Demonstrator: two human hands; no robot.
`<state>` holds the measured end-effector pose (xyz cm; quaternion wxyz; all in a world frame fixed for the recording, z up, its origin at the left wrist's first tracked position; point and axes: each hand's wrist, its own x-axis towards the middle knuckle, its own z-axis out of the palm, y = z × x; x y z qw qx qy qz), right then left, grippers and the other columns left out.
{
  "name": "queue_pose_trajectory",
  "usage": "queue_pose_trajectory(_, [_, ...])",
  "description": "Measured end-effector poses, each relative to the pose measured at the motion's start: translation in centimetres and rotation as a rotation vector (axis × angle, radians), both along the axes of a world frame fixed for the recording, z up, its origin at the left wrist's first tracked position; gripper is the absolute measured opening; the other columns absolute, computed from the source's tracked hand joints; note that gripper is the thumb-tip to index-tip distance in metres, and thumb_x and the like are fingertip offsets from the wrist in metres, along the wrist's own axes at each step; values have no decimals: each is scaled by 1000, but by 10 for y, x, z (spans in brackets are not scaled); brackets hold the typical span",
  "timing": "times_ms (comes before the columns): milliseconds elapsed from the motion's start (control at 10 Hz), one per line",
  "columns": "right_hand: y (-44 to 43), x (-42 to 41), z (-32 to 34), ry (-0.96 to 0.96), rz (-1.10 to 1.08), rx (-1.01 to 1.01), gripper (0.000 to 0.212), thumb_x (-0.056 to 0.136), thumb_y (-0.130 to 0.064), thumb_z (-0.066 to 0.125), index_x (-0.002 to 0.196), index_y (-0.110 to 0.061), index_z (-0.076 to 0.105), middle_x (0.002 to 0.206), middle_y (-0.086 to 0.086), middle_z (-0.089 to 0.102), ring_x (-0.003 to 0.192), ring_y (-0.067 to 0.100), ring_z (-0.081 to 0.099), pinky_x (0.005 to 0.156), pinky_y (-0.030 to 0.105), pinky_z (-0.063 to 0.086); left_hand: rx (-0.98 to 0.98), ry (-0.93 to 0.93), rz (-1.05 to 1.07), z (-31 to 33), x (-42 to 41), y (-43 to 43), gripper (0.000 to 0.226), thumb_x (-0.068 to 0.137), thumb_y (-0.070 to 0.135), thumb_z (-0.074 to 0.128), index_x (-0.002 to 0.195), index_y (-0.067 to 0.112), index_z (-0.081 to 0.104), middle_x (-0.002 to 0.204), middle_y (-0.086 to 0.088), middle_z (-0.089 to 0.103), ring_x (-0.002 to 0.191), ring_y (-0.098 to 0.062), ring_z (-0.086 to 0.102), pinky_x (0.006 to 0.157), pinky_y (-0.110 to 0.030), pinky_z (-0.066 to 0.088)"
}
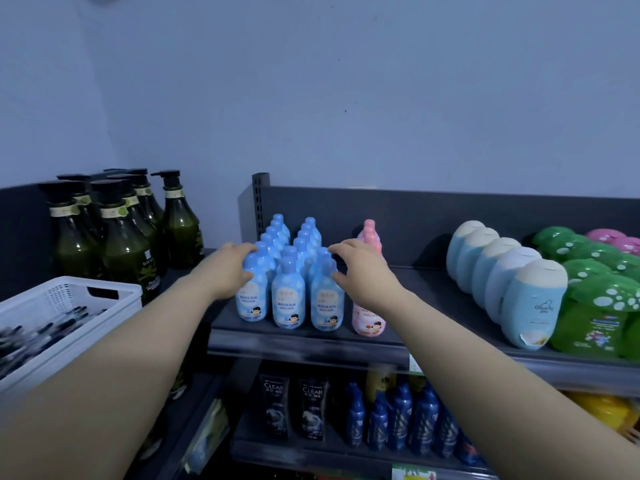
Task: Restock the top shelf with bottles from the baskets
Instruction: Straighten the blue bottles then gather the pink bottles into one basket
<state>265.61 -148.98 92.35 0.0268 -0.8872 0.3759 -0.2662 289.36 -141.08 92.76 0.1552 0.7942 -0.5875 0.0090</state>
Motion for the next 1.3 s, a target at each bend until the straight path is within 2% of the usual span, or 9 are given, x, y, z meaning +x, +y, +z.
queue_pose_trajectory(100, [-5, 18, 0, 55, -74, 33, 45, 94, -15, 50, 138, -22, 48, 131, 4, 52, 121, 23, 49, 101, 34, 38, -42, 46, -21, -2, 3, -6, 44, 93, 21, 57, 134, 19, 44, 126, -11, 54, 106, -27, 54, 91, -35, 42])
queue_pose_trajectory(200, [-9, 27, -8, 117, -184, 50, 42, 93, -19, 47, 135, -28, 50, 126, 4, 57, 121, 26, 50, 106, 37, 35, -92, 92, -36, -3, 8, -13, 27, 94, 18, 52, 121, 16, 49, 113, -10, 59, 88, -22, 50, 75, -32, 40])
queue_pose_trajectory(300, [-9, 32, -11, 104, -200, 86, 43, 94, -21, 50, 136, -27, 49, 122, 6, 60, 117, 28, 55, 93, 30, 41, -94, 82, -69, -1, 15, -16, 24, 95, 18, 52, 119, 16, 52, 116, -7, 58, 90, -19, 50, 76, -29, 39])
queue_pose_trajectory(500, [-5, 35, -9, 77, -238, 67, 42, 92, -19, 53, 134, -25, 53, 115, 4, 63, 107, 23, 57, 105, 38, 34, -58, 77, -142, 1, 22, -16, 24, 94, 20, 52, 118, 17, 53, 120, -6, 58, 93, -18, 52, 75, -29, 41])
queue_pose_trajectory(600, [-3, 37, -10, 60, -208, 52, 42, 92, -20, 55, 134, -23, 53, 125, 2, 56, 105, 20, 53, 89, 30, 38, -3, 46, -149, 3, 23, -17, 30, 94, 22, 52, 123, 18, 48, 127, -7, 54, 98, -20, 53, 78, -31, 44])
queue_pose_trajectory(700, [-1, 45, -10, 67, -106, -33, 45, 88, -32, 63, 131, -25, 55, 127, -2, 57, 123, 19, 43, 100, 29, 33, 32, 30, -139, 5, 23, -16, 41, 93, 23, 54, 132, 18, 43, 132, -7, 51, 107, -24, 55, 85, -34, 47])
queue_pose_trajectory(800, [3, 61, -10, 98, -26, -20, 51, 84, -37, 67, 133, -27, 54, 110, -1, 63, 123, 21, 41, 104, 32, 31, 27, 39, -136, 4, 25, -15, 43, 93, 23, 53, 134, 18, 42, 131, -7, 52, 106, -23, 55, 86, -35, 48])
queue_pose_trajectory(1100, [6, 80, -14, 42, -65, -45, 45, 81, -33, 70, 123, -26, 57, 107, -1, 64, 110, 22, 49, 97, 33, 35, -27, -3, -138, -1, 20, -8, 23, 94, 22, 49, 116, 16, 50, 107, -5, 59, 90, -22, 58, 74, -36, 48])
queue_pose_trajectory(1300, [15, 58, -12, -6, -82, -122, 52, 86, -37, 65, 134, -22, 51, 111, 1, 62, 115, 22, 49, 101, 32, 32, -147, -110, -146, -5, 1, -3, 41, 95, 35, 48, 130, 15, 46, 125, -7, 52, 110, -27, 53, 88, -40, 47])
